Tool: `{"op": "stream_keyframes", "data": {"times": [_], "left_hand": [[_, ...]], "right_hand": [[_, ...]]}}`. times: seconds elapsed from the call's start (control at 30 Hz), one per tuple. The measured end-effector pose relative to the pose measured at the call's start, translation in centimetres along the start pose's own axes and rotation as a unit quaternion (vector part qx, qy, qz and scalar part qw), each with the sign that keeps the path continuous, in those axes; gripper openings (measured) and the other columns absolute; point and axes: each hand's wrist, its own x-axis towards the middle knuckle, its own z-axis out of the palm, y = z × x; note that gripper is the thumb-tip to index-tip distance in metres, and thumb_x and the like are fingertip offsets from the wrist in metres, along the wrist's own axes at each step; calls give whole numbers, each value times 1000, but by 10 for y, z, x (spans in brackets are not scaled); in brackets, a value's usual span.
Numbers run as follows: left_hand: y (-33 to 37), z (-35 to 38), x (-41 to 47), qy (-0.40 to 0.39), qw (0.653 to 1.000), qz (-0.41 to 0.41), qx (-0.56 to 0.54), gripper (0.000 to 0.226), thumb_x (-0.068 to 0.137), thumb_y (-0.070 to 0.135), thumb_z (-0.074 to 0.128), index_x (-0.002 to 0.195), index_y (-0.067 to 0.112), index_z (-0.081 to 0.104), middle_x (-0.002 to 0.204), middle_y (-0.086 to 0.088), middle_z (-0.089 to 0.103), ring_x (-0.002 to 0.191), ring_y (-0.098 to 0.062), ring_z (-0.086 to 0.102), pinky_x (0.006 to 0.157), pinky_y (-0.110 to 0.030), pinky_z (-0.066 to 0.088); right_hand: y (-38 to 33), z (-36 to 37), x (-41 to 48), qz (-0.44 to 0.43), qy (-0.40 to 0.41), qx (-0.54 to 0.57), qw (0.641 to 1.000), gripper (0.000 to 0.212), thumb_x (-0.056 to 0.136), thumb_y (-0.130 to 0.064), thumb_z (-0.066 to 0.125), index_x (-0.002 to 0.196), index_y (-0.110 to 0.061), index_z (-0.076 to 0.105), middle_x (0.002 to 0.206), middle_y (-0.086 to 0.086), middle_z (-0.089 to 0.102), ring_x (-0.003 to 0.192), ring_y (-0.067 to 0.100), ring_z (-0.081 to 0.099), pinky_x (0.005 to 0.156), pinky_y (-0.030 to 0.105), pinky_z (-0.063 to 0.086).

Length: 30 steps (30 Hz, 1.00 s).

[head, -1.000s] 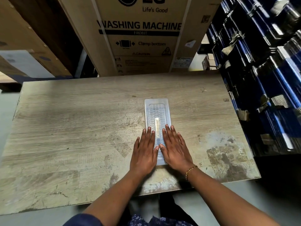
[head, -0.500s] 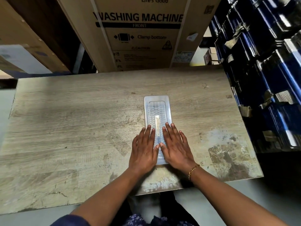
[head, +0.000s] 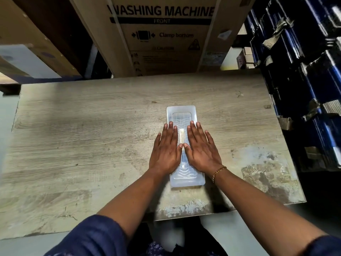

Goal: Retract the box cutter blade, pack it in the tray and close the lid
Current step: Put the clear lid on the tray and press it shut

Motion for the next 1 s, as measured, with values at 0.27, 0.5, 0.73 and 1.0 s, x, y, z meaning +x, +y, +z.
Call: {"op": "stream_keyframes", "data": {"times": [0.27, 0.5, 0.73, 1.0], "left_hand": [[3, -7, 3, -2, 1000, -6, 19, 69, 103, 43, 23, 161, 14, 1, 171, -7, -6, 158, -22, -7, 127, -44, 5], [1, -27, 48, 28, 999, 16, 31, 71, 101, 39, 25, 161, 15, -5, 170, -5, -13, 156, -18, -15, 127, -44, -3], [-10, -19, 61, -6, 1000, 12, 26, 73, 100, 45, 16, 160, 13, -10, 169, -6, -19, 155, -18, -19, 127, -43, -2], [-11, -15, 61, 4, 1000, 18, 1, 73, 101, 43, 21, 160, 13, -11, 169, -5, -19, 155, -17, -19, 128, -41, -1]], "right_hand": [[-4, -8, 3, 19, 15, -4, 1000, 69, 102, -48, 24, 163, -17, 12, 173, 0, 7, 160, 16, 4, 127, 43, 13], [1, -28, 45, 4, 21, -2, 1000, 71, 101, -44, 26, 163, -16, 3, 173, 1, -4, 160, 16, -5, 129, 42, 4], [4, -18, 57, 13, 13, -7, 1000, 72, 102, -45, 23, 163, -15, 0, 173, 2, -7, 159, 14, -10, 129, 43, 3], [5, -13, 57, 15, 23, 7, 1000, 72, 101, -47, 22, 163, -16, 0, 173, 1, -7, 159, 13, -11, 129, 40, 7]]}}
